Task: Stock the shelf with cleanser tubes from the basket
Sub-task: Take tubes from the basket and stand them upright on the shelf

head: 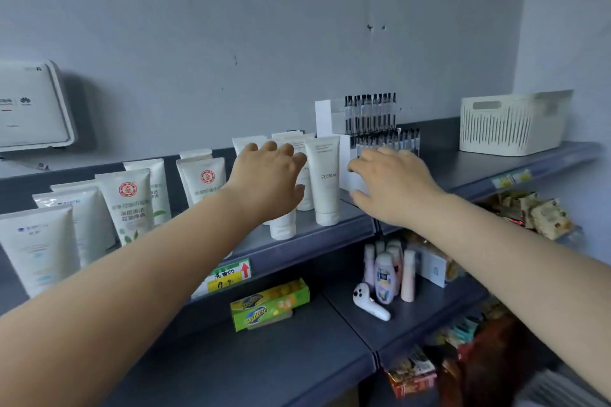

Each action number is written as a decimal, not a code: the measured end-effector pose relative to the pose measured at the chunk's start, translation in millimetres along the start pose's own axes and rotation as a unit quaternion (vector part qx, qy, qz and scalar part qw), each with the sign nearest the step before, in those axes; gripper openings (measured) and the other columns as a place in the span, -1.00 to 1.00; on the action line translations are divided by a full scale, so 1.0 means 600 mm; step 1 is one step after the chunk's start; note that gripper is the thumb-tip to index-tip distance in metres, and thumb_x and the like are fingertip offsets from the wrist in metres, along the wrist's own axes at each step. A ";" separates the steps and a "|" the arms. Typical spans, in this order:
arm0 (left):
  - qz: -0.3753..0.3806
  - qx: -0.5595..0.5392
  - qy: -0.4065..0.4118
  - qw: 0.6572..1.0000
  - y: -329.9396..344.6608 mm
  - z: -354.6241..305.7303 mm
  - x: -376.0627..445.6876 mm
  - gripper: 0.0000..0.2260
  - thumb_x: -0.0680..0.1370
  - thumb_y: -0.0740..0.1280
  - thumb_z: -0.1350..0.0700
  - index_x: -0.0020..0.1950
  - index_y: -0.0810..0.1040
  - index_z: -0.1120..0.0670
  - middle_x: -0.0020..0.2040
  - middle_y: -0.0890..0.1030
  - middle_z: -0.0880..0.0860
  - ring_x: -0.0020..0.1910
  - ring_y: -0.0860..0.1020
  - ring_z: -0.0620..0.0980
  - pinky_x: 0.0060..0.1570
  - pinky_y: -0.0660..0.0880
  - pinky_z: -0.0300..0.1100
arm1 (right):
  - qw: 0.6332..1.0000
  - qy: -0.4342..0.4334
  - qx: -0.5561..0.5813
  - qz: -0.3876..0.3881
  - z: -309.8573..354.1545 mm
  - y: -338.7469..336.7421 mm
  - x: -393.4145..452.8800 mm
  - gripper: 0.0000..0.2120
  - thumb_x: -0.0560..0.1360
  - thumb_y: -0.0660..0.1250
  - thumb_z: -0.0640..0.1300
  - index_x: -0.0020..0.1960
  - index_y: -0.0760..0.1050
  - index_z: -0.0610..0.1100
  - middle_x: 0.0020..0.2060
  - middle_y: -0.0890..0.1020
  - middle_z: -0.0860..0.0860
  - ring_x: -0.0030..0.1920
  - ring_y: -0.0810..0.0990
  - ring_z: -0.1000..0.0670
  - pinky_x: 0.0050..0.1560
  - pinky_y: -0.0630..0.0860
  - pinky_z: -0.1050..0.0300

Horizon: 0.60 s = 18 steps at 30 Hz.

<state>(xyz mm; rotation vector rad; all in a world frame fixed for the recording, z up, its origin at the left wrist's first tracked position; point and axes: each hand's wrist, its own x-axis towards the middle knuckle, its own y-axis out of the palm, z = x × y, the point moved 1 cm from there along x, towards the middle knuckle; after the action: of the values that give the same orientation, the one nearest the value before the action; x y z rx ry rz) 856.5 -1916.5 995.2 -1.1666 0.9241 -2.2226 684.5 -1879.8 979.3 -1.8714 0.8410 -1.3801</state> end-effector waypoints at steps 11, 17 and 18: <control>0.061 -0.060 0.071 0.994 0.036 -0.261 0.003 -0.62 0.55 0.16 -0.08 0.31 0.37 0.06 0.25 0.46 0.05 0.25 0.41 0.12 0.17 0.33 -0.04 | 0.995 0.046 0.005 0.094 -0.167 0.080 -0.210 -0.60 0.52 0.17 0.08 0.32 0.34 -0.04 0.22 0.41 0.00 0.26 0.36 -0.07 0.17 0.32 0.01; 0.092 -0.107 0.105 0.984 0.059 -0.432 0.005 -0.68 0.53 0.18 -0.03 0.24 0.40 0.05 0.17 0.47 0.02 0.18 0.42 0.08 0.08 0.31 -0.11 | 0.985 0.085 0.019 0.147 -0.271 0.119 -0.343 -0.58 0.51 0.19 0.11 0.32 0.37 -0.03 0.22 0.43 0.00 0.28 0.36 -0.07 0.21 0.32 -0.01; 0.098 -0.109 0.112 0.983 0.063 -0.459 0.005 -0.69 0.54 0.17 -0.04 0.23 0.40 0.05 0.17 0.47 0.02 0.18 0.42 0.08 0.09 0.31 -0.11 | 0.983 0.092 0.023 0.157 -0.286 0.127 -0.364 -0.57 0.51 0.19 0.11 0.33 0.36 -0.04 0.23 0.43 0.00 0.28 0.36 -0.07 0.20 0.33 0.00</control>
<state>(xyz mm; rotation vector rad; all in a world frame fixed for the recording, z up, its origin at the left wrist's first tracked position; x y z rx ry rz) 626.4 -1847.6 854.7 -0.8799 1.3427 -2.1627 458.4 -1770.7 838.3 -1.5153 1.1324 -1.3709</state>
